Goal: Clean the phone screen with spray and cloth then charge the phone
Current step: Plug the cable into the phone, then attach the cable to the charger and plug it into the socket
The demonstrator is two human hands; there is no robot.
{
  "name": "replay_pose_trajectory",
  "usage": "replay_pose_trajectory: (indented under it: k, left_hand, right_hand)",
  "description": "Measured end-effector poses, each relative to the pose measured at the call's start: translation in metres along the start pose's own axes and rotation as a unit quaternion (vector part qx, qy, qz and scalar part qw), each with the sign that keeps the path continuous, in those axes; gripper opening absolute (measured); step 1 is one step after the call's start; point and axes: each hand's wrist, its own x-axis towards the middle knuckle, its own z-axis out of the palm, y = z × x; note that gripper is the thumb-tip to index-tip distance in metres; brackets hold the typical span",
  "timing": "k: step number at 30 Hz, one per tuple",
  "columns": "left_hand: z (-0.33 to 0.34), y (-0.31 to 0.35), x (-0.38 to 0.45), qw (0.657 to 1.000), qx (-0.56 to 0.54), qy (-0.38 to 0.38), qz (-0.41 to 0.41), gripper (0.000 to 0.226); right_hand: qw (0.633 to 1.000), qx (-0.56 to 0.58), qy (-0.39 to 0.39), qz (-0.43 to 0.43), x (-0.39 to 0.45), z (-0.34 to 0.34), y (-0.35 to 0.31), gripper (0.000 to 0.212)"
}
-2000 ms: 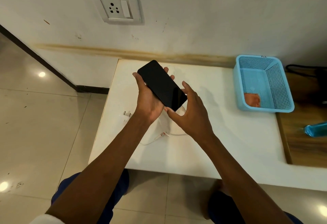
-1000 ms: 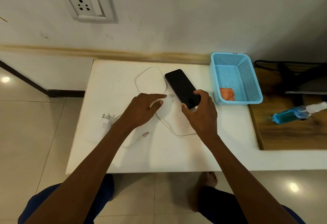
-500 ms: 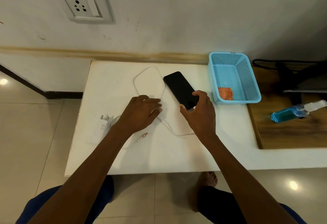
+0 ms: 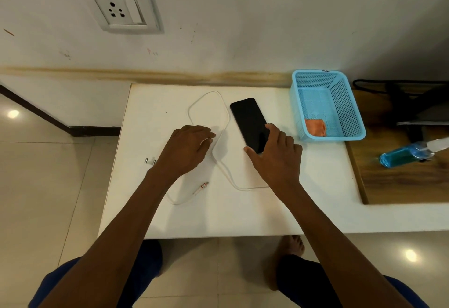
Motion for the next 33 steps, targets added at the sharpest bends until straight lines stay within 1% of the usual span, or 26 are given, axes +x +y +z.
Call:
replay_pose_trajectory:
  k: [3, 5, 8, 11, 13, 16, 20, 22, 25, 27, 29, 31, 33]
  left_hand:
    - [-0.006, -0.005, -0.002, 1.0, 0.001, 0.007, -0.012, 0.024]
    - [-0.01, -0.01, -0.004, 1.0, 0.006, 0.008, -0.019, 0.025]
    - [-0.016, -0.019, -0.008, 0.999, 0.018, 0.014, -0.028, 0.025]
    - [-0.024, -0.031, -0.014, 0.998, 0.027, 0.023, -0.045, 0.025]
    - [-0.03, -0.038, -0.018, 0.997, 0.026, 0.026, -0.064, 0.026]
    - [-0.041, -0.051, -0.026, 0.994, 0.023, 0.014, -0.102, 0.03]
    - [-0.057, -0.072, -0.04, 0.986, 0.015, -0.001, -0.167, 0.036]
    - [-0.064, -0.082, -0.048, 0.981, 0.02, -0.029, -0.193, 0.043]
    - [-0.072, -0.09, -0.059, 0.973, 0.021, -0.076, -0.216, 0.058]
    - [-0.075, -0.09, -0.065, 0.966, 0.017, -0.106, -0.236, 0.068]
    - [-0.075, -0.089, -0.071, 0.959, 0.027, -0.137, -0.248, 0.074]
    - [-0.073, -0.087, -0.075, 0.955, 0.046, -0.162, -0.244, 0.076]
    - [-0.071, -0.085, -0.078, 0.952, 0.057, -0.179, -0.24, 0.072]
  right_hand:
    - [0.999, -0.046, 0.002, -0.008, -0.002, -0.001, -0.003, 0.078]
    - [0.999, -0.026, 0.006, -0.027, 0.0, -0.003, -0.005, 0.074]
    - [0.99, 0.072, 0.019, -0.119, 0.001, -0.002, -0.017, 0.058]
    - [0.961, 0.131, 0.01, -0.242, -0.009, 0.003, -0.038, 0.037]
    - [0.939, 0.148, -0.025, -0.308, -0.016, 0.007, -0.049, 0.03]
    - [0.909, 0.163, -0.094, -0.371, -0.024, 0.009, -0.062, 0.025]
    - [0.876, 0.151, -0.17, -0.426, -0.03, 0.009, -0.073, 0.034]
    - [0.865, 0.131, -0.202, -0.439, -0.029, 0.009, -0.075, 0.039]
    - [0.862, 0.117, -0.232, -0.436, -0.026, 0.008, -0.076, 0.03]
    - [0.866, 0.108, -0.22, -0.436, -0.024, 0.009, -0.078, 0.021]
    - [0.872, 0.105, -0.207, -0.43, -0.022, 0.009, -0.078, 0.016]
    - [0.877, 0.121, -0.199, -0.421, -0.021, 0.01, -0.079, 0.015]
    - [0.881, 0.14, -0.196, -0.407, -0.019, 0.011, -0.082, 0.014]
